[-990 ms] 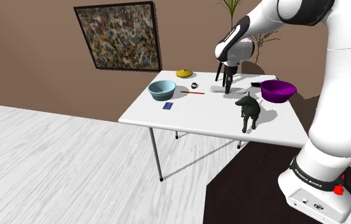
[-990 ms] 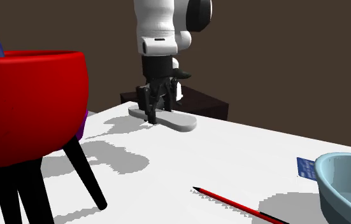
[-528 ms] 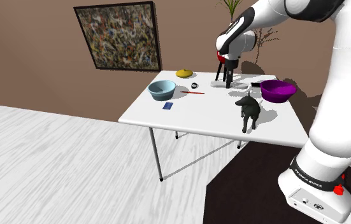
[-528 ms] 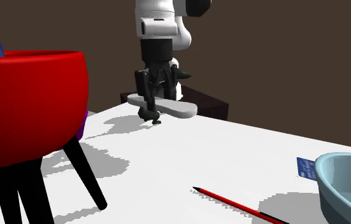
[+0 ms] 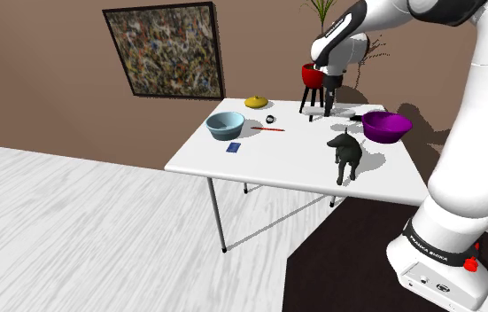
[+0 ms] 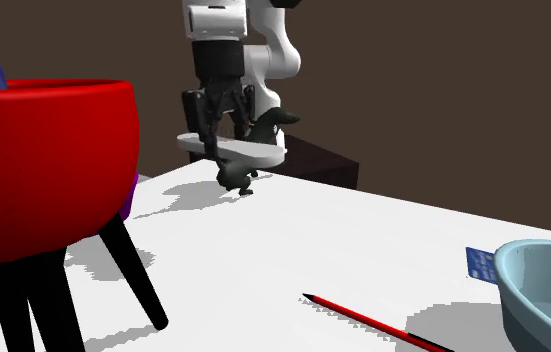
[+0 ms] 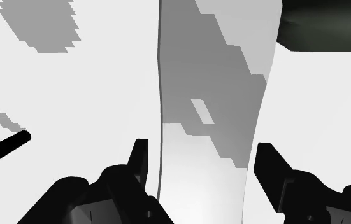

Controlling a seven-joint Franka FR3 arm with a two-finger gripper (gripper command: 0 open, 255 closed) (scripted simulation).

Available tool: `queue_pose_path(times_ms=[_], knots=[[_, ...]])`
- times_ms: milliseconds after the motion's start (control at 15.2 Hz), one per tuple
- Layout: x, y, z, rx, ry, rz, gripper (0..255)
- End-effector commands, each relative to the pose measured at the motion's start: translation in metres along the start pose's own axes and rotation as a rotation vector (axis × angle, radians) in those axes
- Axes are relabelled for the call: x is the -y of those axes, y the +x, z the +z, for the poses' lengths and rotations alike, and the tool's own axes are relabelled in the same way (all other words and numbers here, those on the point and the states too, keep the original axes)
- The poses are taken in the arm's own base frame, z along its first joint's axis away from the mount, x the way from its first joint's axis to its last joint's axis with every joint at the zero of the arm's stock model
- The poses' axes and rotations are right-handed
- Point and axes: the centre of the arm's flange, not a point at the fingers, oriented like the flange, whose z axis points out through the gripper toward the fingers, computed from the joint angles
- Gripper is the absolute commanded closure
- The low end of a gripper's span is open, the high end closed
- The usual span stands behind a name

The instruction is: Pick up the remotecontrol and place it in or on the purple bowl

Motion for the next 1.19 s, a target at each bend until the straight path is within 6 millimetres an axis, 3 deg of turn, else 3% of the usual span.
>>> queue_pose_path(times_ms=[0,1122], knots=[[-0.01,-0.023,-0.002,0.0,0.0,-0.001,255],[-0.105,-0.227,-0.01,0.0,0.0,-0.001,255]])
